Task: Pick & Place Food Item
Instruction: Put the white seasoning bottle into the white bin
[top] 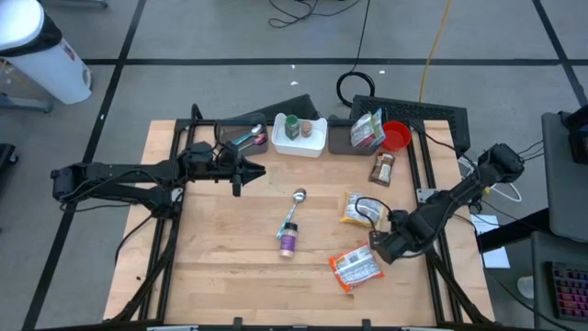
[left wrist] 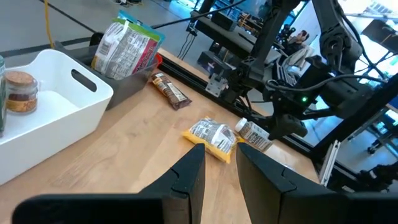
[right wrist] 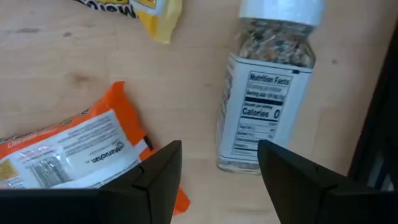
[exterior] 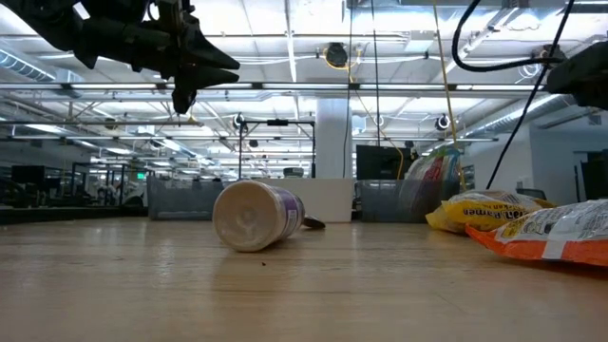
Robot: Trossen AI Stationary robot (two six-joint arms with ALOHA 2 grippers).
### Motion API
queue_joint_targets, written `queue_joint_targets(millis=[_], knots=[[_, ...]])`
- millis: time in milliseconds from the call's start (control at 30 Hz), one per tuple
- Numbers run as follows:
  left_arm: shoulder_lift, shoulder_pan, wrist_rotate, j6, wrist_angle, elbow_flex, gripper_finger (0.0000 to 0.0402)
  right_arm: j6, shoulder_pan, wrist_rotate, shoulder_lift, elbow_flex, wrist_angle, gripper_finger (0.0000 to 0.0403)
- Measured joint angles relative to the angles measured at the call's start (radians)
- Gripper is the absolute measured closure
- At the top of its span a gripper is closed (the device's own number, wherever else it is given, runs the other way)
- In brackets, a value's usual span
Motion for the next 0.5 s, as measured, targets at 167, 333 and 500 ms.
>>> queue_joint_targets(millis=[167,333,500], knots=[[0.000,0.000,0.000,-0.017,-0.001,0.000,0.0302,0.007,0.000,-0.055,0.000,0.000,-0.029,0.0201],[0.000,0.000,0.000,-0.013,-0.007,0.000,0.0302,0.005,0.001,-0.073,0.000,0.000,-0.087,0.0203],[0.000,0.000,0.000,-0.013,-0.008,0.000,0.0302,-0.004,0.001,-0.071,0.000,0.000,-0.117,0.0200]])
